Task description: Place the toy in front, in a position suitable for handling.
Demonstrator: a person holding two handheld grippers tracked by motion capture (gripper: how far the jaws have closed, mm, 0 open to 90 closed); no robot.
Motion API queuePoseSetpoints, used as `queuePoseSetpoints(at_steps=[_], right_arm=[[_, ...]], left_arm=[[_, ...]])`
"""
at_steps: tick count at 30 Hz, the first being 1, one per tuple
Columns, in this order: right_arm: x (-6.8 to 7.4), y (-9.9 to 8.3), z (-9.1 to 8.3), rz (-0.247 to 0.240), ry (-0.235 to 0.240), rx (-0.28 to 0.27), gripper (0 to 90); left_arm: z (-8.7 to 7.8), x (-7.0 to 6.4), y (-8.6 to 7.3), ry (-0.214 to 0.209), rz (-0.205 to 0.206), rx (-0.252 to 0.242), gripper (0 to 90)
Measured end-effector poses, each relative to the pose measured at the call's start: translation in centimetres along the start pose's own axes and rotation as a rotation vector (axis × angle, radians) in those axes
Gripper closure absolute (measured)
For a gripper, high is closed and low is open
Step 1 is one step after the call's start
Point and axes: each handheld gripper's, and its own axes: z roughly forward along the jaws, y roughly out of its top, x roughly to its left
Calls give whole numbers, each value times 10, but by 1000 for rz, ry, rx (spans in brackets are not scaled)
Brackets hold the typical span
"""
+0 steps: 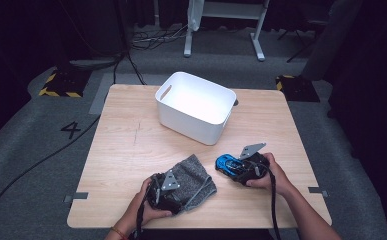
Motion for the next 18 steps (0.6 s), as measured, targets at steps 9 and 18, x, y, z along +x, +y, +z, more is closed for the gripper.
queuePoseSetpoints(at_steps=[9,18], right_arm=[[1,-6,-7,-8,13,-24,286],[3,-11,-11,-11,11,-44,287]], left_arm=[[0,0,0,0,1,0,160],[0,0,0,0,0,0,160]])
